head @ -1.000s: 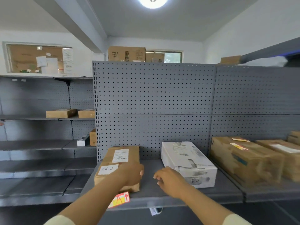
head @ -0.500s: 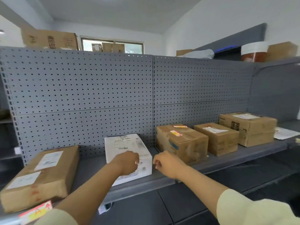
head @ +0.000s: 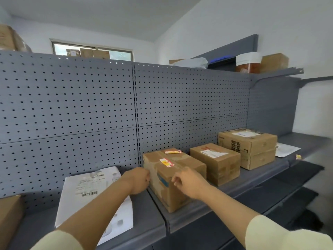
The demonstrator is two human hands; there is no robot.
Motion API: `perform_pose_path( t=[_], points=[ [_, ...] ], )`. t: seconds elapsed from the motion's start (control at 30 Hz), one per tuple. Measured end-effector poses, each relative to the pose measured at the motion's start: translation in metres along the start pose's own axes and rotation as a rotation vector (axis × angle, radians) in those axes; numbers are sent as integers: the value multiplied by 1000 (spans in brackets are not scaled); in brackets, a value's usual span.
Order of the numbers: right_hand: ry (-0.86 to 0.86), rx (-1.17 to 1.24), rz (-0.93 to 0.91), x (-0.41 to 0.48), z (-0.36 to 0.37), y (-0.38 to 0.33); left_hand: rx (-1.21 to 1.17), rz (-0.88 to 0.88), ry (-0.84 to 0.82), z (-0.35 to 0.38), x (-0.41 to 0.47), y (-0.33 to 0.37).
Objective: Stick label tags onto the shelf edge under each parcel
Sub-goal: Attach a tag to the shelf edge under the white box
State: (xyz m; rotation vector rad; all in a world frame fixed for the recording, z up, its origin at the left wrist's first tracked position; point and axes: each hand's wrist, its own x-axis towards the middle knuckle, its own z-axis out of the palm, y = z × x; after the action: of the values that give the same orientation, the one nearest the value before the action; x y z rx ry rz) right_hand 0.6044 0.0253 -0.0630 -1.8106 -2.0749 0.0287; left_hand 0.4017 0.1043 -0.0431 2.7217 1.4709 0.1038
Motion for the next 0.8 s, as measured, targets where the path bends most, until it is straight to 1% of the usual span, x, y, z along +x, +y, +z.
perform_pose_path(
  t=[0.1, 0.2, 0.3, 0.4, 0.47, 0.6, 0.7, 0.8],
  points=[
    [28, 13, 54, 16, -4, 25, 14, 0, 4, 0, 24, 6],
    [60, 16, 59, 28, -5, 45, 37, -13, 18, 6, 43, 12],
    [106, 13, 52, 48, -4, 61, 48, -52, 31, 11, 60, 12],
    [154, 71, 111, 74, -2, 72, 36, -106, 27, 14, 70, 13],
    [121, 107, 136, 91, 1, 74, 30, -155, 7, 16, 70, 13],
    [20, 97, 192, 115, 9, 63, 6, -239, 0, 22, 60, 11],
    [-75, 105, 243, 130, 17, 51, 84, -300, -29, 25, 46, 5],
    [-112, 81, 302, 146, 25, 42, 127, -357, -8, 20, 36, -4]
  ],
)
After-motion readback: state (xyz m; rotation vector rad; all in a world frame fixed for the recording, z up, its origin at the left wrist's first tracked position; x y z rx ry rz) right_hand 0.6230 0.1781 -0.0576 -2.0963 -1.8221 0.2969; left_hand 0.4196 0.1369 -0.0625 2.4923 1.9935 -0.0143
